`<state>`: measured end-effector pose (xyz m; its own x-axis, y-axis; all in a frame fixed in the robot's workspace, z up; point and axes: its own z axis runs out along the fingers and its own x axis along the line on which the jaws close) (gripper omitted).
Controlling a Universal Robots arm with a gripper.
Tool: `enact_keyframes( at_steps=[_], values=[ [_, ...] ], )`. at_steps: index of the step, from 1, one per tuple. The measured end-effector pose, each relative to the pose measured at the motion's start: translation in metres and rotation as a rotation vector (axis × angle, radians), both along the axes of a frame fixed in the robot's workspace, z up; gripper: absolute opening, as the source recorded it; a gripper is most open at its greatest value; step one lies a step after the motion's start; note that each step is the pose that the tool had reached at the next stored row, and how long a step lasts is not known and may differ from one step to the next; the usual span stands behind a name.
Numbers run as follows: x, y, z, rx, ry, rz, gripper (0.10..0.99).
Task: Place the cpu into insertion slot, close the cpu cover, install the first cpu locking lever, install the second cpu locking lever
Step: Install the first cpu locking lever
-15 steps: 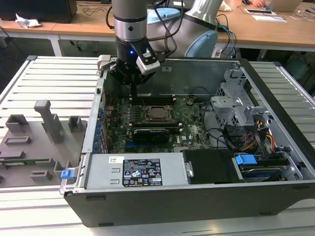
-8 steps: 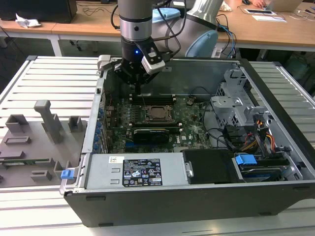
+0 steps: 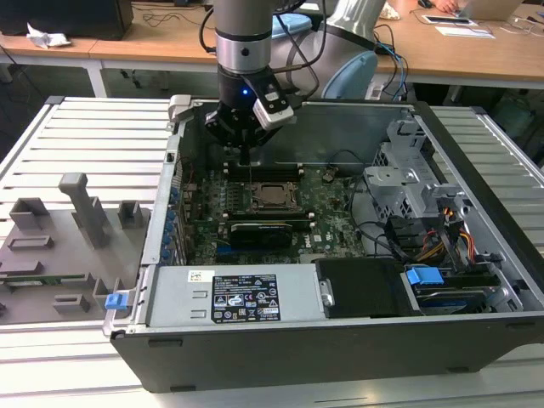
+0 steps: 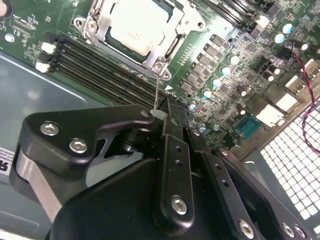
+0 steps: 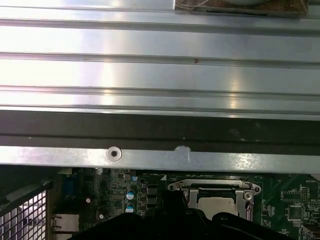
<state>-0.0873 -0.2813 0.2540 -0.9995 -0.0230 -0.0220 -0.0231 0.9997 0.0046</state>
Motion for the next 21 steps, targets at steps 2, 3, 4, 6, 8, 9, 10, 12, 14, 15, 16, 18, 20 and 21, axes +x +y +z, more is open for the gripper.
enact_keyframes(
  at_steps=[2,3,4,6,8,9,10,12,14,15,16,18,20,21],
  values=[
    [0.0021,0.0,-0.0003,0.0,0.0002,0.0,0.106],
    [0.004,0.0,-0.0005,0.0,0.0001,0.0,0.106],
    [0.0051,0.0,-0.0006,0.0,0.0002,0.0,0.106],
    [0.0074,0.0,-0.0009,0.0,0.0001,0.0,0.106],
    [0.0086,0.0,-0.0012,0.0,0.0001,0.0,0.106],
    [0.0099,0.0,-0.0014,0.0,0.0001,0.0,0.106],
    [0.0131,0.0,-0.0018,0.0,0.0002,0.001,0.106],
    [0.0186,0.0,-0.0025,0.0,0.0001,0.001,0.106],
    [0.0238,-0.0001,-0.0032,0.006,0.0001,0.003,0.106],
    [0.0244,-0.0001,-0.0033,0.015,0.0002,0.003,0.106],
    [0.0252,-0.0001,-0.0034,0.026,0.0002,0.004,0.106],
    [0.0268,-0.0012,-0.0039,0.048,0.0,0.003,0.106],
    [0.0277,-0.0024,-0.005,0.064,0.0,0.002,0.106],
    [0.0284,-0.0026,-0.0059,0.069,-0.0002,0.002,0.106]
  ],
)
